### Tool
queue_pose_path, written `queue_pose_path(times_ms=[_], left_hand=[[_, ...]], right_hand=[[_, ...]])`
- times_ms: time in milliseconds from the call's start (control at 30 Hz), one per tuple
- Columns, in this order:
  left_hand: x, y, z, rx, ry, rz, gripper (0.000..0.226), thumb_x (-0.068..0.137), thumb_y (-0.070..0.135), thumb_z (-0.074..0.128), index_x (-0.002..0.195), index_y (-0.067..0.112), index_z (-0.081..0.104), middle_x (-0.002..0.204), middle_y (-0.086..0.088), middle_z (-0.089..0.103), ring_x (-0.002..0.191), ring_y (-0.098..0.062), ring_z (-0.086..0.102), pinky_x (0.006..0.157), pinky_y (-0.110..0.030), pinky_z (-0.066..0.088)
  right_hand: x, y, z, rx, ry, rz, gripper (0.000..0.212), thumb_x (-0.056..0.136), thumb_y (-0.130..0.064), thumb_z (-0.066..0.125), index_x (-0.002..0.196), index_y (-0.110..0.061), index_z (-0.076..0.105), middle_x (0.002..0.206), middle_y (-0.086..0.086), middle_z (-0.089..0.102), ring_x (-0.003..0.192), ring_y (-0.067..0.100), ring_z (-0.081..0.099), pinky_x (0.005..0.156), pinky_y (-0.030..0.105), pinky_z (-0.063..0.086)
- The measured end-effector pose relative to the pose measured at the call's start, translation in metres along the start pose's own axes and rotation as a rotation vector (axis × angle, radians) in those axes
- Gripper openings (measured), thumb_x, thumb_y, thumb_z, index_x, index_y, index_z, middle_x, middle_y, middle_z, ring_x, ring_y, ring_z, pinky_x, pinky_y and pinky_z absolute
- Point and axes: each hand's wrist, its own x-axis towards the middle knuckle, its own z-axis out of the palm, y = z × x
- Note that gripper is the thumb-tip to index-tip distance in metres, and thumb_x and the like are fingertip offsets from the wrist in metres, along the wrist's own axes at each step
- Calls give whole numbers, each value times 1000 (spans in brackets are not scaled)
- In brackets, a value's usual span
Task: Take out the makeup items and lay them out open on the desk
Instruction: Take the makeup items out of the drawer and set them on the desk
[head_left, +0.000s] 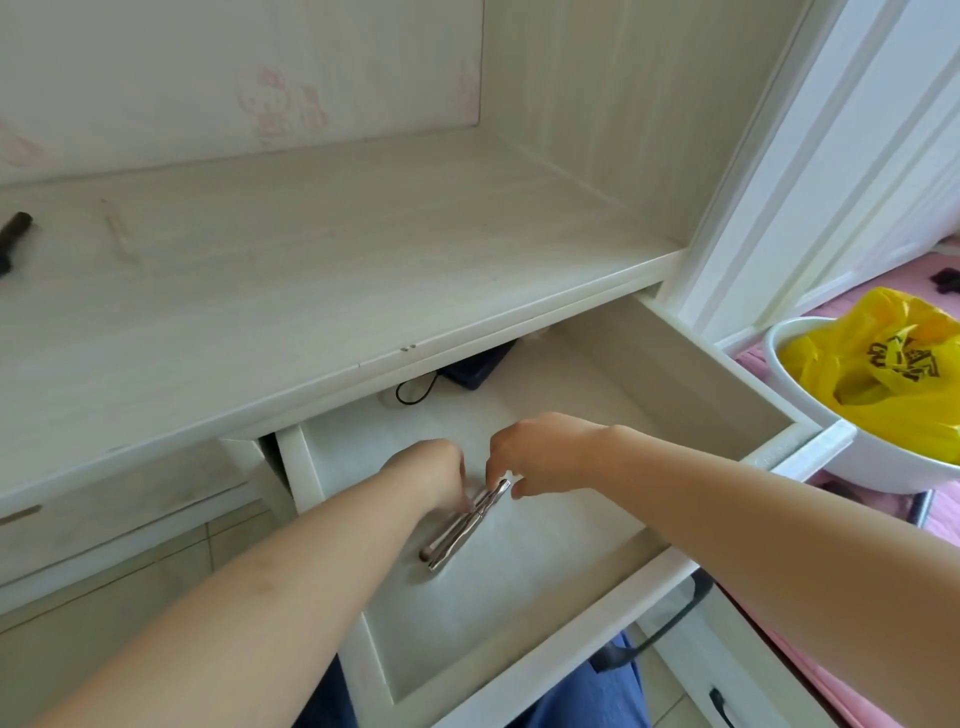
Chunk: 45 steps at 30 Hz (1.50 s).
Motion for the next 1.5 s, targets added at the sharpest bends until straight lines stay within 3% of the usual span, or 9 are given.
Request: queue_pose_path(times_ms=[367, 533, 733, 833, 1000, 1200, 1300, 1367, 1500], left_hand=[[-4, 4, 0, 260, 38, 51, 20, 83, 3, 49, 96, 12, 61, 104, -9, 62, 93, -28, 60, 66, -30, 40], [-2, 1, -3, 213, 42, 38, 22, 84, 6, 53, 102, 12, 63, 106, -8, 62, 94, -27, 59, 69, -30, 43], [-8, 3, -9, 217, 37, 61, 11, 81, 8, 54, 88, 8, 63, 97, -14, 64, 95, -29, 62, 68, -31, 46], [-13, -1, -20, 56, 43, 62, 17, 81, 12, 55, 92, 12, 68, 95, -10, 68, 90, -27, 63, 66, -27, 45], [-29, -7, -42, -517, -42, 128, 10, 84, 10, 61, 87, 16, 69, 96, -6, 69, 88, -17, 66, 72, -27, 57], [-61, -13, -62, -864, -77, 227, 11, 85, 10, 64, 95, 14, 66, 92, 4, 70, 80, -3, 68, 68, -21, 57], [-77, -18, -77, -1009, -84, 270, 9, 86, 11, 66, 93, 15, 66, 93, 3, 72, 85, -5, 70, 65, -20, 55], [-86, -24, -88, -1093, -60, 297, 10, 86, 9, 66, 94, 13, 66, 91, 3, 74, 86, -8, 71, 65, -22, 56], [-96, -39, -108, -1192, 49, 314, 9, 86, 7, 64, 95, 10, 63, 90, -3, 76, 88, -16, 72, 78, -31, 58]], right_hand=[[17, 3, 15, -165, -51, -73, 23, 90, -23, 56, 112, -23, 60, 110, 1, 59, 101, 25, 56, 82, 37, 48], [18, 5, 17, -181, -69, -75, 23, 90, -21, 55, 112, -20, 60, 110, 2, 60, 99, 25, 56, 82, 37, 48], [11, 13, 15, -172, -60, -64, 23, 91, -21, 52, 113, -21, 59, 110, 2, 60, 99, 25, 57, 80, 35, 46], [-3, 23, 9, -125, -1, -29, 21, 91, -23, 52, 111, -23, 59, 110, 0, 59, 96, 23, 57, 77, 32, 43], [-40, 36, -3, 88, 96, 84, 17, 91, -28, 55, 107, -27, 60, 106, -11, 58, 93, 12, 56, 73, 22, 36], [-81, 29, -10, 446, 297, 195, 9, 85, -31, 64, 90, -38, 62, 90, -17, 62, 83, 5, 58, 73, 21, 44], [-94, 20, -18, 661, 383, 245, 16, 82, -28, 68, 82, -44, 62, 84, -13, 68, 80, 3, 62, 76, 21, 47], [-95, 13, -27, 828, 444, 248, 22, 81, -16, 68, 82, -38, 66, 78, -11, 71, 75, 5, 64, 79, 25, 50], [-84, -7, -52, 1118, 500, 196, 14, 83, -6, 66, 83, -20, 66, 72, -7, 68, 66, 6, 66, 67, 21, 54]])
